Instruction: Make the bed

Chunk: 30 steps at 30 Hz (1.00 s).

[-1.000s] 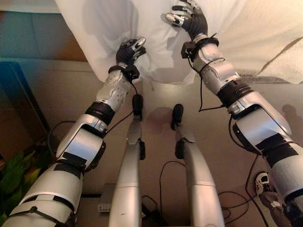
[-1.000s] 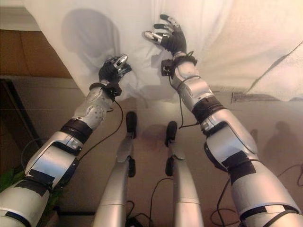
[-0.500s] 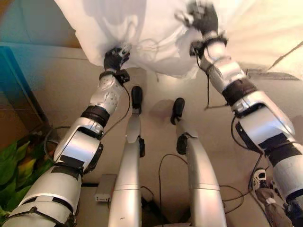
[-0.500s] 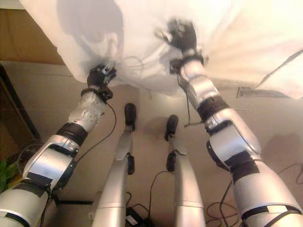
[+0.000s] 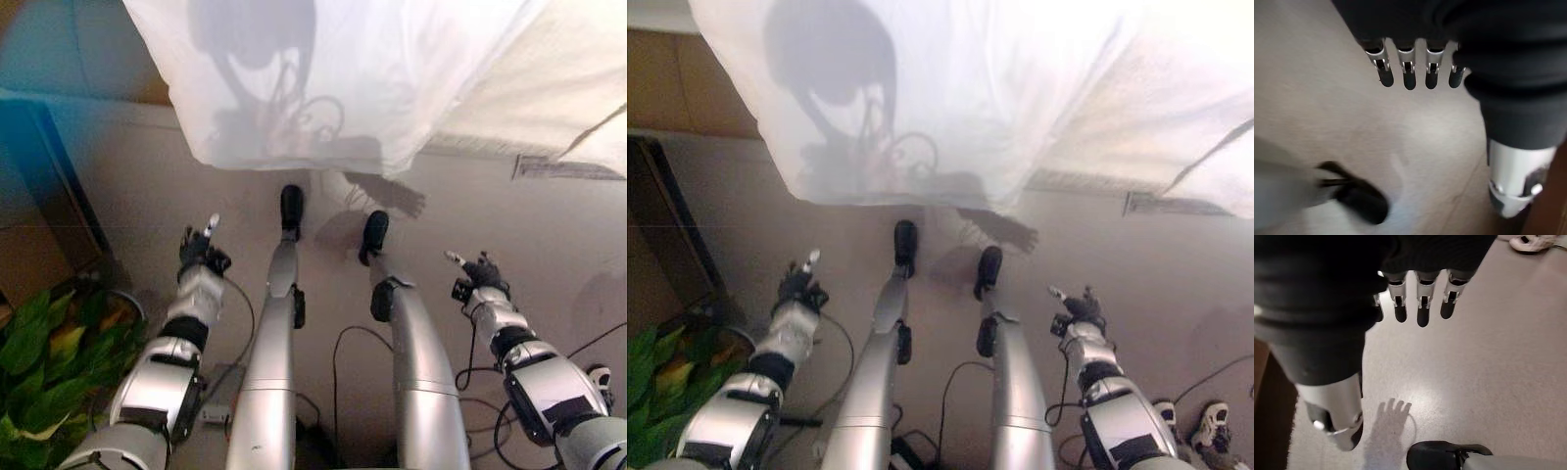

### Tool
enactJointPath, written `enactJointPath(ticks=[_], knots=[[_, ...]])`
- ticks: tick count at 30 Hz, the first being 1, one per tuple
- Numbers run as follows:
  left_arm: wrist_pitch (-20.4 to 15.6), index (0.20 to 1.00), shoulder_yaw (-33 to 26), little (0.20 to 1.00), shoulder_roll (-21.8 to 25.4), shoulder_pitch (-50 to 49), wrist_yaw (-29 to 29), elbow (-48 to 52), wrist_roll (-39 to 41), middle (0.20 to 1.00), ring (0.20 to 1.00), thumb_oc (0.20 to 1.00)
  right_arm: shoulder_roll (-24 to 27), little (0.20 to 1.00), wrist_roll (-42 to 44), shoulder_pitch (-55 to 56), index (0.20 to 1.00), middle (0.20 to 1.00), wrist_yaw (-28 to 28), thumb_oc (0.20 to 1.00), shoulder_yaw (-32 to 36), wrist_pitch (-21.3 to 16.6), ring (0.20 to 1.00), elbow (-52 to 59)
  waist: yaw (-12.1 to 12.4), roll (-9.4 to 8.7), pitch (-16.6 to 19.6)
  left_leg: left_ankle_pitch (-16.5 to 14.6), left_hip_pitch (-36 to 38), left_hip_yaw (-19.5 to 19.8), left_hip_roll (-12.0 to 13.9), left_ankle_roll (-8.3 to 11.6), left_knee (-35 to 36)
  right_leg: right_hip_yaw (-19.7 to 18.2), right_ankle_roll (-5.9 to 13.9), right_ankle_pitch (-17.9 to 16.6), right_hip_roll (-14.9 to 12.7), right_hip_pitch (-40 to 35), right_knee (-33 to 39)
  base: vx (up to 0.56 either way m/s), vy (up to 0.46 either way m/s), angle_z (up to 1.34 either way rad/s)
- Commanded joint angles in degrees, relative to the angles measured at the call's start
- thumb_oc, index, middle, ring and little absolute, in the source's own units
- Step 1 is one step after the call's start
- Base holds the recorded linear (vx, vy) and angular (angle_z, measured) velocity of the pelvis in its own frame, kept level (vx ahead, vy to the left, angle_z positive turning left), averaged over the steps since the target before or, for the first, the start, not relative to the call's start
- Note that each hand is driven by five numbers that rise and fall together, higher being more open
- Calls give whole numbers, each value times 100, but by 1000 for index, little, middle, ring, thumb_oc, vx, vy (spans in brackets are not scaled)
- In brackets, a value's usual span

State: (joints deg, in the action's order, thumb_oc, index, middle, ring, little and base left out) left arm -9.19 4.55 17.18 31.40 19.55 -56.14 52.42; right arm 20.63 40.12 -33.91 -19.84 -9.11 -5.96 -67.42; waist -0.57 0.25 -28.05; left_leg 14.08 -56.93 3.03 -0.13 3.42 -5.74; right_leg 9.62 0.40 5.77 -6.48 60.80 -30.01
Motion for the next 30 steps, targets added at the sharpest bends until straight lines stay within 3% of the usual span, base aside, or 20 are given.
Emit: enactJointPath(ticks=[1,4,5,10,14,21,27,30], knots=[[46,1000,4,1000,-165,2,-81,-140,-407,1000,1000,1000,120,1000,16,196,1000,1000,6,1000,-85,-142,1000,405,-59,136,-175,-841,440,-399,-366,131,-413,-118,388,-669,222,-852,1553,-84,-18,-5],[205,1000,105,1000,-156,-276,-249,-339,-901,1000,1000,1000,85,1000,-474,481,1000,1000,115,1000,-310,-76,1000,595,-74,69,-175,-850,1100,-431,-364,91,-373,-79,386,-576,239,-1503,1494,-92,-12,-17],[209,1000,170,1000,-108,-434,-267,-264,-1222,1000,1000,1000,99,1000,-730,628,1000,1000,143,1000,-388,-26,1000,691,-66,58,-175,-725,1299,-476,-354,19,-340,-23,349,-676,236,-1674,1497,-94,11,-13],[361,1000,406,1000,52,-1284,-731,-405,-2794,1000,1000,1000,139,1000,-1938,1410,1000,1000,548,1000,-602,107,1000,847,-35,-6,-174,-870,3213,-451,-349,-102,-135,-54,376,-605,305,-3723,1841,36,-39,7],[548,1000,537,1000,133,-1987,-1107,-938,-4035,1000,1000,1000,81,1000,-3022,2066,1000,1000,964,1000,-841,328,1000,529,14,3,624,-943,4239,-459,-330,-113,255,-92,477,-621,346,-4787,2397,184,-39,-10],[738,1000,748,1000,-95,-2546,-1543,-1497,-5081,1000,1000,1000,-102,1000,-3921,2715,1000,1000,1292,1000,-645,633,1000,-108,-94,22,1807,-1043,5510,-582,-286,-122,960,-170,542,-697,499,-5930,3119,111,-14,-7],[789,1000,669,1000,-398,-2771,-1406,-1490,-5114,1000,1000,1000,-449,1000,-3804,3041,1000,1000,1322,1000,-498,693,1000,-234,-143,-63,2366,-1169,5935,-631,-276,-129,1074,-200,510,-674,600,-6422,3364,51,-29,-2],[793,1000,700,1000,-454,-2796,-1381,-1552,-5179,1000,1000,1000,-503,1000,-3888,3049,1000,1000,1371,1000,-597,713,1000,-303,-115,-85,2446,-1200,6021,-629,-277,-137,1074,-187,497,-655,599,-6521,3368,40,-25,0]])
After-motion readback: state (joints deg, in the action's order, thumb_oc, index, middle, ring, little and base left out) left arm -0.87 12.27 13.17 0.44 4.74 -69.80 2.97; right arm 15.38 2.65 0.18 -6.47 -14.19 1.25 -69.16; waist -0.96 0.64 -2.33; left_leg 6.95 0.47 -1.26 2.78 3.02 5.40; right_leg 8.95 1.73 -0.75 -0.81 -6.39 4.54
